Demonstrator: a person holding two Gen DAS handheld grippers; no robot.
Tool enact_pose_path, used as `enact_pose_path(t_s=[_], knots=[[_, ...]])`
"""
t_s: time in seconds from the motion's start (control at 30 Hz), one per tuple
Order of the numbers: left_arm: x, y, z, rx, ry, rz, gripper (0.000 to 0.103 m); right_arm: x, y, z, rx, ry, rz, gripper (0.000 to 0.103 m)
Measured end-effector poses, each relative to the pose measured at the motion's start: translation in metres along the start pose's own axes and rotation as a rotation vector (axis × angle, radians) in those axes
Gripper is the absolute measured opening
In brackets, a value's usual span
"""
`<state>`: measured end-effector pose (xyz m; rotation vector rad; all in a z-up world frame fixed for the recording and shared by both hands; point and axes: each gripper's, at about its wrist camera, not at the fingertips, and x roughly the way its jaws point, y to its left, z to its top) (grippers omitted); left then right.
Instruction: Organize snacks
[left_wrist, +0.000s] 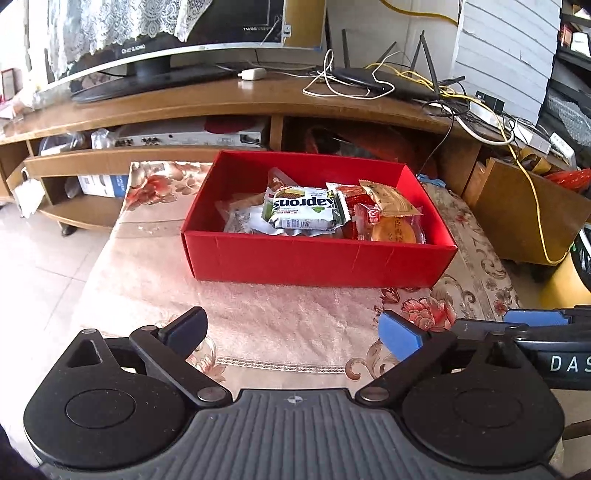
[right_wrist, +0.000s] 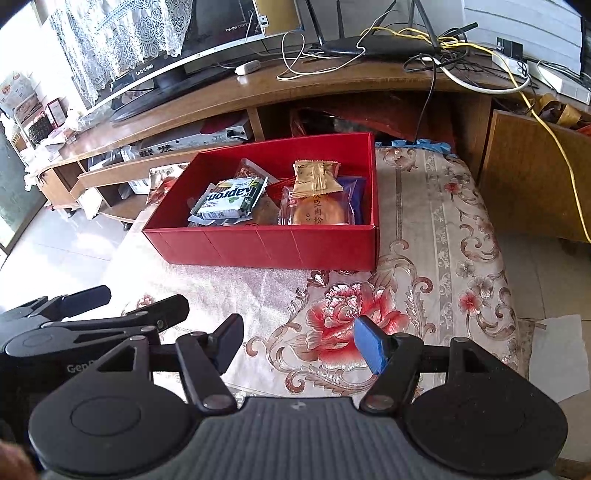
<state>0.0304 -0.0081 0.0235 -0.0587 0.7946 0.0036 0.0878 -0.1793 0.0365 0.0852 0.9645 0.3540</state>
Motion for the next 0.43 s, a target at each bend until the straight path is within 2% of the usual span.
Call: enact_pose_path(t_s=[0.3, 0.43], knots=[[0.0000, -0.0009, -0.0019, 0.016, -0.006, 0.015, 0.101, 0.0016, 0.0001, -0.0014, -0.001, 0.007, -0.005, 0.064], [-0.0012, -0.0002, -0.0016, 0.016, -0.017, 0.028, 0.103, 0.0015, -0.0005, -0.0011, 0.001, 0.005, -0.008, 0.068]])
